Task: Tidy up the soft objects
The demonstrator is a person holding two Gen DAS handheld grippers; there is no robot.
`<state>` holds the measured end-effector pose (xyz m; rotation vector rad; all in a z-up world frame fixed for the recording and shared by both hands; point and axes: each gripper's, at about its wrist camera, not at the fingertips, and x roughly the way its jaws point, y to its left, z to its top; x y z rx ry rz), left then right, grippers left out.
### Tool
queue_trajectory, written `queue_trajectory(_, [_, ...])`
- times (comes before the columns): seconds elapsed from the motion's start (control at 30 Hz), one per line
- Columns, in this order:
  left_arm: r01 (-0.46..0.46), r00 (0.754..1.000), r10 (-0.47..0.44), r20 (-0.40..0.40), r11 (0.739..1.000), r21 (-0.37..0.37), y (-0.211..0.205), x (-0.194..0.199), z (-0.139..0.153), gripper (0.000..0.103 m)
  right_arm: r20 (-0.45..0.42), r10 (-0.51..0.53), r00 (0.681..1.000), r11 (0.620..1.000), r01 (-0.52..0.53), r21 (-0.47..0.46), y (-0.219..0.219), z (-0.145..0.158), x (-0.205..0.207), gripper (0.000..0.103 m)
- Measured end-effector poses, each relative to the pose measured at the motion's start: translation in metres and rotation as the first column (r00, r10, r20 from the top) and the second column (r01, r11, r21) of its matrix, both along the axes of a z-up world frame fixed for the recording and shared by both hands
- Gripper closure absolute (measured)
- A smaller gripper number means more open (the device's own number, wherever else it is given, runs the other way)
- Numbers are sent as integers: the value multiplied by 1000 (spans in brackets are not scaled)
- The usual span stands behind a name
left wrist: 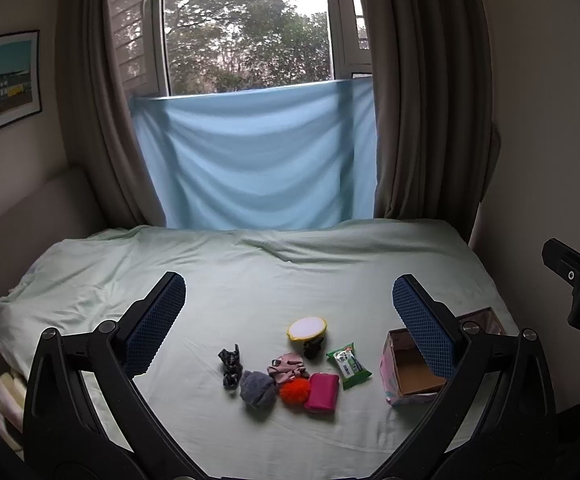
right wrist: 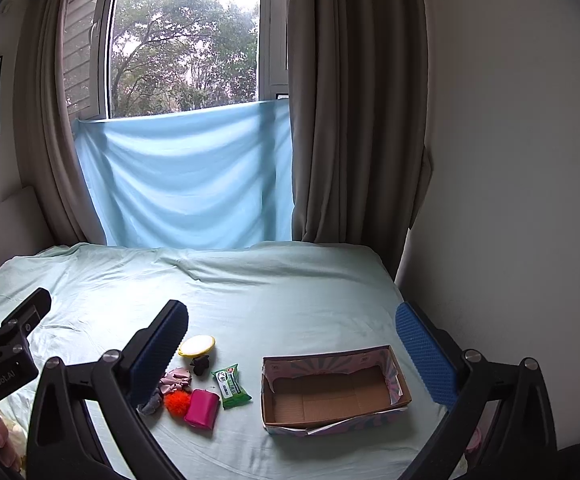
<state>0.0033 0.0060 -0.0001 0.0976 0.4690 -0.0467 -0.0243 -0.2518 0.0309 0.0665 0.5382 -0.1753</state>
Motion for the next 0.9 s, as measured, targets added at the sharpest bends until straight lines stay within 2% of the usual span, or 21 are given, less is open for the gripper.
queue_trajectory(0.9, [-13,1000,13,3,1000,-10,0,1,-1,0,2,7,1000,1000,-7,10,-1,6,0,0])
